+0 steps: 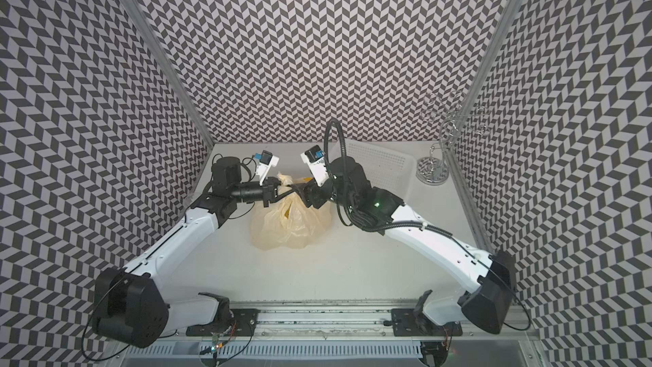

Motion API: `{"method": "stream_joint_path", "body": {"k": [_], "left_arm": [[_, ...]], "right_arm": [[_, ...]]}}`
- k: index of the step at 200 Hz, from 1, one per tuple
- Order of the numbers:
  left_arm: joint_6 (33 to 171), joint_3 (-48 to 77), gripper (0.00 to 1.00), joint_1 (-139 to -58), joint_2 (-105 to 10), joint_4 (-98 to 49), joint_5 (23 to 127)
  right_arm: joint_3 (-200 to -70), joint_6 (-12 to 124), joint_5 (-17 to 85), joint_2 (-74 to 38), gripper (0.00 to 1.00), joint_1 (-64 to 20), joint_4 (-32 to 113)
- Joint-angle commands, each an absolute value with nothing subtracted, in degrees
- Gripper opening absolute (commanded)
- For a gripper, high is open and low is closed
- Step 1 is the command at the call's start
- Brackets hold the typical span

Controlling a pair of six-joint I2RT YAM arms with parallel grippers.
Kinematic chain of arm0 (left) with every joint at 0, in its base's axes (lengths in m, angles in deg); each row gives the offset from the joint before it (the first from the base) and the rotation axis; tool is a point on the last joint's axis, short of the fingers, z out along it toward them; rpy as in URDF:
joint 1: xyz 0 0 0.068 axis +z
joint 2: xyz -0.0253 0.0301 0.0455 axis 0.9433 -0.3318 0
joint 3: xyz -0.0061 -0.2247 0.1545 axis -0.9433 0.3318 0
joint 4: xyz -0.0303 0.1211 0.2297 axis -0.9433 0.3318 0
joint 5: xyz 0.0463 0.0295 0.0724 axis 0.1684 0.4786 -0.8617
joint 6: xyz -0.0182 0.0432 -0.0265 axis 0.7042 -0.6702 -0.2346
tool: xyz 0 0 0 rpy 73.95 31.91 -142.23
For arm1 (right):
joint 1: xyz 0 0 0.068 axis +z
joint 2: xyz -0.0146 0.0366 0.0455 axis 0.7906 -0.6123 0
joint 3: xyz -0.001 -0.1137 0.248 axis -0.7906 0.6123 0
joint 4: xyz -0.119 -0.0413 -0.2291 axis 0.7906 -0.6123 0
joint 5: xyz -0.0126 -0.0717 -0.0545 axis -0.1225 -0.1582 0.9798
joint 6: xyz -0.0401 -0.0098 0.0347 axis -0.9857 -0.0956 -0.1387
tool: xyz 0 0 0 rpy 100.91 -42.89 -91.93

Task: Place the peach into a plastic bag & tie a knot
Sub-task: Cross the plastic bag at the center of the board.

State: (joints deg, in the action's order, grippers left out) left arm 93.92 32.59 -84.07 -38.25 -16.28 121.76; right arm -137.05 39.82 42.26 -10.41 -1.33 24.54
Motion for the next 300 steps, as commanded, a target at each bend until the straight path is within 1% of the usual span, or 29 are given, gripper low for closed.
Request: {"method": "stream_joint_path", "body": {"k": [1,16,23,32,45,61,86,100,109,117,141,172,180,192,201,215,219,227,234,248,274,290,300], "left_arm": [[94.3,30.7,0.07,-83.8,-37.9,-15.3,123.0],[94.5,31.0,0.07,-83.9,-37.7,-15.9,124.3],[94.8,31.3,0.09,-83.9,-37.5,-16.4,124.6],[95.0,31.7,0.1,-83.9,-37.1,-17.3,125.0],[95.1,32.0,0.11,-83.8,-36.6,-17.8,125.0],[95.0,32.2,0.13,-83.9,-36.4,-18.0,125.3],[95.2,33.2,0.24,-83.9,-35.6,-19.4,125.7],[95.3,33.2,0.33,-83.9,-35.5,-19.5,126.1],[95.3,33.1,0.42,-84.0,-35.5,-19.7,126.4],[95.4,32.9,0.48,-84.3,-35.5,-20.1,126.7],[95.4,32.1,0.58,-85.6,-35.9,-20.1,126.9],[95.9,31.4,0.6,-85.9,-36.8,-20.0,126.9],[96.0,31.3,0.58,-85.9,-37.2,-20.2,126.6],[96.9,31.1,0.49,-85.7,-38.0,-20.8,125.0],[97.0,30.7,0.38,-85.5,-38.6,-20.8,124.9],[97.0,30.4,0.21,-84.9,-39.2,-20.4,124.7],[97.3,30.5,0.18,-84.7,-39.2,-20.6,124.8],[97.4,30.5,0.15,-84.5,-39.1,-20.7,124.9],[97.4,30.4,0.13,-84.3,-39.0,-20.6,124.9],[97.7,30.7,0.11,-84.2,-38.7,-21.2,124.9],[98.7,30.5,0.12,-84.2,-38.8,-21.9,126.1],[98.8,30.0,0.14,-84.2,-38.6,-21.8,126.5],[98.8,29.9,0.15,-84.1,-38.3,-21.7,126.6]], "right_arm": [[-138.8,35.3,44.3,-13.2,0.7,0.6,23.9],[-140.0,35.5,44.3,-14.6,0.63,0.6,24.9],[-140.8,35.5,44.5,-15.5,0.58,0.5,25.0],[-142.1,35.9,45.5,-16.8,0.49,0.3,24.9],[-144.0,36.9,45.8,-18.3,0.32,-0.7,24.4],[-144.4,37.5,43.8,-18.3,0.17,-2.0,26.0],[-146.3,38.4,39.9,-18.5,0.05,-2.6,26.4],[-146.6,38.8,38.8,-18.7,0.03,-2.6,26.3],[-146.5,39.0,38.0,-18.8,0.02,-2.6,26.3],[-146.4,39.1,37.3,-18.9,0.01,-2.6,26.4],[-146.7,39.6,35.7,-19.8,0.0,-2.6,26.5],[-147.1,40.9,32.8,-20.8,0.0,-2.6,27.0],[-147.1,41.7,31.1,-20.9,0.0,-2.7,27.2],[-146.5,43.8,27.4,-20.7,0.0,-3.2,28.0],[-145.7,45.5,24.4,-20.1,0.04,-4.1,28.7],[-144.0,48.3,21.0,-18.3,0.21,-6.7,29.5],[-143.3,49.2,19.8,-17.5,0.25,-7.8,29.9],[-141.6,50.8,17.6,-15.5,0.38,-10.2,30.8],[-140.4,51.5,16.0,-13.6,0.46,-12.2,30.9],[-139.2,51.3,16.1,-10.4,0.55,-14.6,28.7],[-136.4,47.1,25.6,-9.0,0.67,-16.2,19.8],[-134.1,45.8,26.2,-10.4,0.72,-17.1,18.0],[-133.4,46.0,25.9,-11.0,0.73,-17.1,18.9]]}}
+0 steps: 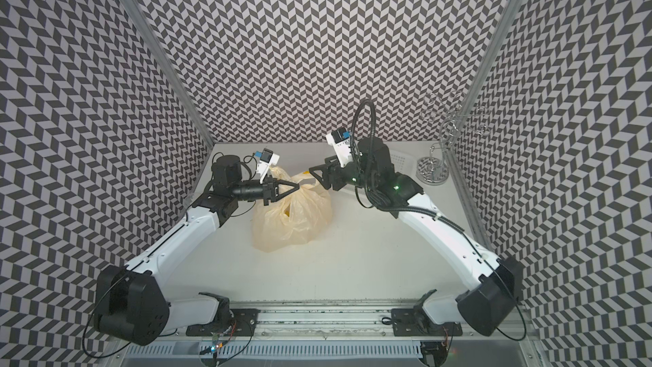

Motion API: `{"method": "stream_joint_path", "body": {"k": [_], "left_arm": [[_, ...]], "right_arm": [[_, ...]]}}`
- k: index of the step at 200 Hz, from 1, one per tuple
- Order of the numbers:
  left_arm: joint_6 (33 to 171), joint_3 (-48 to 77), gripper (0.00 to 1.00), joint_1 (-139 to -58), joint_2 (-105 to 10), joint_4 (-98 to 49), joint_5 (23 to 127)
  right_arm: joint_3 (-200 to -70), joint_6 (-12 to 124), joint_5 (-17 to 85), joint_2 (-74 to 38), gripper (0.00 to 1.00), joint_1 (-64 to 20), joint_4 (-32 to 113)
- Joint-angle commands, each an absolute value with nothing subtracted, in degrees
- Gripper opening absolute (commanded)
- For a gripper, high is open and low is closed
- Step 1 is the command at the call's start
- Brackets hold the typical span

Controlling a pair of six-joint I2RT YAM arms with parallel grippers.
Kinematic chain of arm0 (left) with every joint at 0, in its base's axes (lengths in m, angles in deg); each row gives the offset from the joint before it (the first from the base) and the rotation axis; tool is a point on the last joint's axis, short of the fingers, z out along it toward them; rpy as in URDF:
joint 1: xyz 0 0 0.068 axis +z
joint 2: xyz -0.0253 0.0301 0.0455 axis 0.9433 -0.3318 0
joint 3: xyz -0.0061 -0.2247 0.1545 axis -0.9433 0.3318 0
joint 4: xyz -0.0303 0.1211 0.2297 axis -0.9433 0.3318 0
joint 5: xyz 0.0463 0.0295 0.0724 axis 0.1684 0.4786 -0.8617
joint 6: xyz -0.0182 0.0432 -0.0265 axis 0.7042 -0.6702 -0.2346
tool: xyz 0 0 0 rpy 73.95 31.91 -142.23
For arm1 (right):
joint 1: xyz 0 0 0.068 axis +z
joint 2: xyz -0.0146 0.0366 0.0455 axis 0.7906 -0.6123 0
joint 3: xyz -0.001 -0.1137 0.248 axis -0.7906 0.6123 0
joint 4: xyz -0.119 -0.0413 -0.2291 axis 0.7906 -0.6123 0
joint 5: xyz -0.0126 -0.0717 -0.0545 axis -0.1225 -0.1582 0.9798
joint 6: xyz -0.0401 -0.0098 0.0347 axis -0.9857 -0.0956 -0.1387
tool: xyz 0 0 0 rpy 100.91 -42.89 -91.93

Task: Place the peach into a plastic bag & tie a knot
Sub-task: Cross the plastic bag at the center of the board.

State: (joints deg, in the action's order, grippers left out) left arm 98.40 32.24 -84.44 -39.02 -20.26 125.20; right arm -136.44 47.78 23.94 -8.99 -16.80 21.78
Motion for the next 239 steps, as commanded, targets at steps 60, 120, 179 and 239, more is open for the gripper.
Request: {"method": "stream_joint_path", "body": {"k": [60,120,179,239], "left_arm": [[98.8,30.4,0.17,-84.2,-38.1,-21.3,126.4],[101.6,31.5,0.15,-80.2,-41.3,-19.2,119.3],[112.1,31.8,0.06,-80.7,-43.3,-28.5,121.6],[114.1,30.7,0.05,-81.4,-43.7,-30.0,125.0]], "right_arm": [[-139.0,45.8,20.9,-17.4,0.65,-17.1,22.8],[-137.5,56.2,6.8,-12.8,0.06,-18.4,29.5],[-129.7,67.9,-0.6,-15.7,0.0,-10.7,43.7],[-125.3,64.1,10.0,-23.1,0.0,-10.3,42.2]]}}
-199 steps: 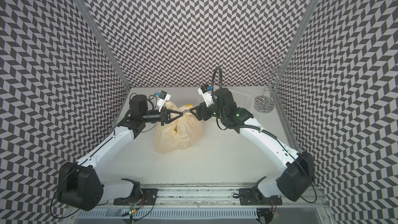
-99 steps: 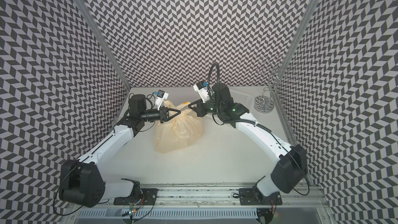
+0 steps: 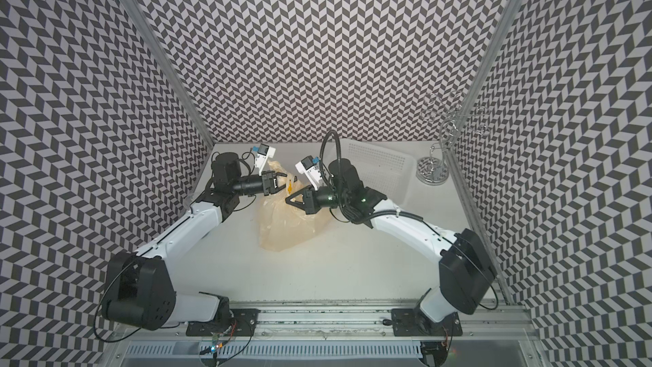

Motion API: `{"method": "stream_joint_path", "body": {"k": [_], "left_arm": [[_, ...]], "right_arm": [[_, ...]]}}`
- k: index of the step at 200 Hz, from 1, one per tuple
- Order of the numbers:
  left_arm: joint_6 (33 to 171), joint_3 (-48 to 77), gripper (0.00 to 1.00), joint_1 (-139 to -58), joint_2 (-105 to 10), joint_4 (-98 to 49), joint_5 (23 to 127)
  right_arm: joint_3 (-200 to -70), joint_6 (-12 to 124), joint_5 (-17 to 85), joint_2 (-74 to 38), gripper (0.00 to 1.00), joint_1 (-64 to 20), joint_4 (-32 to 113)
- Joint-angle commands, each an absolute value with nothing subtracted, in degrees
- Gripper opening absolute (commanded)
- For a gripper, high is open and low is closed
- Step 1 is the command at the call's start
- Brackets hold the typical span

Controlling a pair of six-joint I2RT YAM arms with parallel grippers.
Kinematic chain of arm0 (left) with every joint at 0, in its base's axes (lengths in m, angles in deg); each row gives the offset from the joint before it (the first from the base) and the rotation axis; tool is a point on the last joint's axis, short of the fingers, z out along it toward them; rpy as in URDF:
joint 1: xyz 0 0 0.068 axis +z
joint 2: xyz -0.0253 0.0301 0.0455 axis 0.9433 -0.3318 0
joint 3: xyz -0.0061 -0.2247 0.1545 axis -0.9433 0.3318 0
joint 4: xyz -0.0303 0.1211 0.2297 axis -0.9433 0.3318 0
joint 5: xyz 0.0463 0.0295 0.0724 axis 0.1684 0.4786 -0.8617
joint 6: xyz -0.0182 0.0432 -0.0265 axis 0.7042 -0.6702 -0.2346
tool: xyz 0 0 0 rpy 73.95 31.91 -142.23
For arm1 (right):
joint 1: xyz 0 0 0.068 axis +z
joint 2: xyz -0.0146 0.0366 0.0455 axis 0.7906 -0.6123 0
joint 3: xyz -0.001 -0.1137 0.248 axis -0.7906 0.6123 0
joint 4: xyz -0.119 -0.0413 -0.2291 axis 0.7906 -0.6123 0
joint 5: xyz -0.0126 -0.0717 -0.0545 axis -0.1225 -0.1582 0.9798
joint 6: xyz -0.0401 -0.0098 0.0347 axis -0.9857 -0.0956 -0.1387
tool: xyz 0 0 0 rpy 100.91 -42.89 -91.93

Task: Place the peach into a plastic bag & tie a knot
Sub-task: Cross the plastic bag at the center of the board.

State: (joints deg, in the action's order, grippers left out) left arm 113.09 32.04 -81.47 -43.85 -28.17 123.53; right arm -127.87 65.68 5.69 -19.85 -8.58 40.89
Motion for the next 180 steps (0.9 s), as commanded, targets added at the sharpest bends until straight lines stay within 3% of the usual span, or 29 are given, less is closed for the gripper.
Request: {"method": "stream_joint_path", "body": {"k": [1,64,110,137,180], "left_arm": [[114.0,30.7,0.05,-81.4,-43.6,-29.9,125.0],[107.5,28.7,0.0,-81.7,-44.4,-19.3,126.2],[108.5,26.9,0.04,-84.4,-46.3,-21.1,123.6],[108.1,25.9,0.12,-84.5,-46.4,-20.2,122.7],[103.8,27.6,0.35,-81.7,-43.8,-15.2,122.0]], "right_arm": [[-125.0,64.3,10.2,-23.1,0.0,-10.6,42.6],[-123.8,66.4,14.7,-26.3,0.0,-14.8,49.7],[-128.7,65.6,14.3,-30.4,0.0,-10.2,49.0],[-127.0,66.9,16.2,-29.6,0.0,-9.2,51.2],[-126.4,66.2,16.0,-29.5,0.0,-11.1,51.1]]}}
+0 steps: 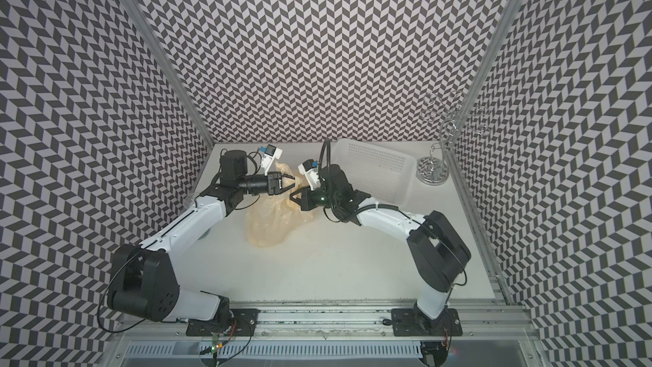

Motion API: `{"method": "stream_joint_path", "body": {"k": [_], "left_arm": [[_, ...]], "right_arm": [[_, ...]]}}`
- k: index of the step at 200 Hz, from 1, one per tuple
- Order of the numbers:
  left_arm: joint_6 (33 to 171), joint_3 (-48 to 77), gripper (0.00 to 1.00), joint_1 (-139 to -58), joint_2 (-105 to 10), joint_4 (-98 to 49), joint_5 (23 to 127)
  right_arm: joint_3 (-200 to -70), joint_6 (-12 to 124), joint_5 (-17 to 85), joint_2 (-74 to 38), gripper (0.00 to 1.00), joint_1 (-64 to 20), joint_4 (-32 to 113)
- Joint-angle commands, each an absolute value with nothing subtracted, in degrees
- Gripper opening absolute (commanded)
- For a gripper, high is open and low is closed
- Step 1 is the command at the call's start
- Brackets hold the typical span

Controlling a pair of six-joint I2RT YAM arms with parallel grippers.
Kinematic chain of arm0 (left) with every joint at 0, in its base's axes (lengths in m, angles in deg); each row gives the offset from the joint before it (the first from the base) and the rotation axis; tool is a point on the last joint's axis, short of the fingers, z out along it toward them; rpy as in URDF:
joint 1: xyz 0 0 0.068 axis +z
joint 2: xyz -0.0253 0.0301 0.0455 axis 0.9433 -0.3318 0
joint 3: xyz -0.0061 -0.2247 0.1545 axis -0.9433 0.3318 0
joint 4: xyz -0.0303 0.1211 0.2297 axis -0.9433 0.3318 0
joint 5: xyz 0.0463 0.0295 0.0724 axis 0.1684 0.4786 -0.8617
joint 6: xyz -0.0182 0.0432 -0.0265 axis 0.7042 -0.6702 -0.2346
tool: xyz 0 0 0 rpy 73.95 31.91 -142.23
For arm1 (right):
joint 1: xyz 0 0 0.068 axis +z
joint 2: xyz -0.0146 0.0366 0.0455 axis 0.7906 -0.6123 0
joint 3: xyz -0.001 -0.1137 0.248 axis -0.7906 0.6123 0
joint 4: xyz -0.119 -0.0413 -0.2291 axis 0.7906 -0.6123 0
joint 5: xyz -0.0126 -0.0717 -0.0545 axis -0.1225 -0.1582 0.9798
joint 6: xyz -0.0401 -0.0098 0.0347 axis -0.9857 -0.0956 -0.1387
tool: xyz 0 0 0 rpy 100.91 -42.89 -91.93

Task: Place the peach into a plastic bag & tie a knot
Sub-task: Cross the plastic bag at the center of the board.

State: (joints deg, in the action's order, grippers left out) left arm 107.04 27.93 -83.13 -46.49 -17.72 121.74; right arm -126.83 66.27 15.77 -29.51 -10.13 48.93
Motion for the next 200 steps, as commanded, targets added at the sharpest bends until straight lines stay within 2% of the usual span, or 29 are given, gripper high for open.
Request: {"method": "stream_joint_path", "body": {"k": [1,43,62,80,130,158,180,200], "left_arm": [[103.8,27.7,0.35,-81.7,-43.7,-15.1,122.1],[102.6,30.4,0.54,-80.2,-41.9,-14.2,122.0],[102.0,30.1,0.67,-80.2,-42.2,-13.7,121.4],[100.9,29.1,0.7,-80.3,-42.3,-12.1,120.0],[97.4,27.2,0.72,-80.8,-41.3,-7.1,113.9],[96.2,25.6,0.69,-81.0,-41.6,-5.3,110.9],[94.9,25.2,0.59,-81.1,-42.0,-4.0,110.0],[94.2,25.0,0.44,-81.3,-41.9,-3.9,110.7]], "right_arm": [[-126.4,66.2,15.9,-29.5,0.0,-11.1,51.2],[-126.4,65.5,13.7,-30.8,0.0,-11.5,52.0],[-126.5,65.6,13.1,-31.1,0.0,-11.5,52.2],[-126.6,66.0,12.2,-31.2,0.0,-11.3,52.7],[-127.3,66.4,12.2,-31.9,0.0,-10.3,52.8],[-128.7,66.2,13.1,-31.9,0.0,-8.9,51.8],[-128.8,66.9,12.5,-32.0,0.0,-8.8,52.4],[-129.3,67.9,10.3,-31.8,0.0,-8.6,52.7]]}}
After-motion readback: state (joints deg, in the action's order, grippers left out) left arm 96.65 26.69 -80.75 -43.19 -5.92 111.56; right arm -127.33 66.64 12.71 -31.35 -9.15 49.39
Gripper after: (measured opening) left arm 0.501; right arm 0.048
